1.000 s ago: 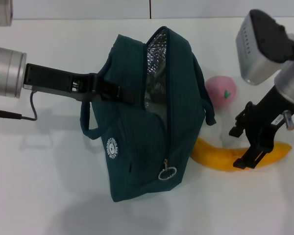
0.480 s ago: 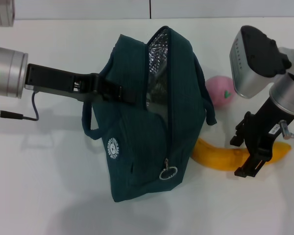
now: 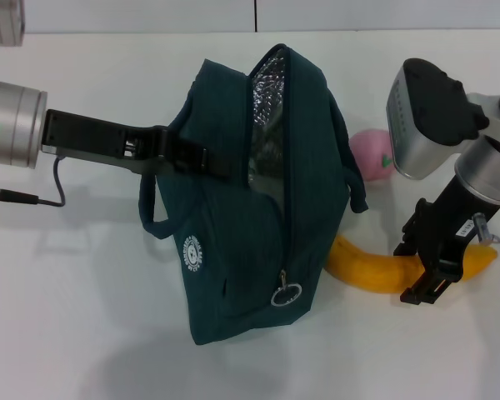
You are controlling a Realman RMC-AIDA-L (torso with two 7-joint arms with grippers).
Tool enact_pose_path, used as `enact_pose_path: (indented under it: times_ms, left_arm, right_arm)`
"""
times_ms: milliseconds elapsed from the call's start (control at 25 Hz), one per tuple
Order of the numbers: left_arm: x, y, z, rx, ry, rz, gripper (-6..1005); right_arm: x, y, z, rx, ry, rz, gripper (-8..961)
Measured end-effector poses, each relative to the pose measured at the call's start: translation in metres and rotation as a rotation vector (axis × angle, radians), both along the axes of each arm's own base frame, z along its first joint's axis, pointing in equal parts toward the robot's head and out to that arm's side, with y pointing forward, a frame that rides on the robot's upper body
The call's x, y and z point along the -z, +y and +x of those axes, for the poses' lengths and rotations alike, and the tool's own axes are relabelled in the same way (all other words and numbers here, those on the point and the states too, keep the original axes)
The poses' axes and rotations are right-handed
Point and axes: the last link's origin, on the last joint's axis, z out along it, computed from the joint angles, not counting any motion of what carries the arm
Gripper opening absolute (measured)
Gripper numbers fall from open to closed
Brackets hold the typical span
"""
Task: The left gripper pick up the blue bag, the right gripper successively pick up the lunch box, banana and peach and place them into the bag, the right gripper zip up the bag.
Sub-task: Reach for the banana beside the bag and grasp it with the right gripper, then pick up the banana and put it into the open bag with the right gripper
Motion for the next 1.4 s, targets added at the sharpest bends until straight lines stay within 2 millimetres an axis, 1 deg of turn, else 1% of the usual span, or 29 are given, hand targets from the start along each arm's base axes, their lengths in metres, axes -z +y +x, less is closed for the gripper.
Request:
enact_pose_path:
  times_ms: [240,440,640,720,880,960,1160,1400]
  left_arm:
    - [0.000,-0.001,0.000,0.000,0.001,-0.003,32]
    - [0.000,-0.001,-0.002,-0.004,-0.001,-0.002,32]
    - [0.000,-0.002,-0.002,-0.003,-0.001,-0.001,32]
    - [0.000,-0.002,-0.002,0.000,-0.001,0.001,32]
    - [0.000,-0.002,-0.003,-0.002,-0.001,0.000,32]
    - [0.000,-0.002,-0.003,-0.002,-0.001,0.000,32]
    - [-0.001,-0.002,-0.002,0.000,-0.009,0.004,32]
    - [-0.001,-0.002,-0.002,0.001,-0.012,0.006,32]
  right_arm:
    - [0.004,-0.002,0.002,-0.019,-0.024,-0.013,669]
    - [0.007,-0.005,0.004,-0.027,-0.039,-0.019,630]
    - [0.004,-0.002,0.001,-0.024,-0.032,0.004,491]
    - [0.001,0.001,-0.001,-0.024,-0.029,0.024,465]
    - [-0.011,0.006,-0.004,-0.013,-0.010,0.074,414]
    - [-0.019,0.008,-0.004,-0.004,0.004,0.099,414]
    - [-0.046,0.017,0.000,0.043,0.052,0.192,415]
    - [-0.085,0.034,0.004,0.115,0.151,0.339,414]
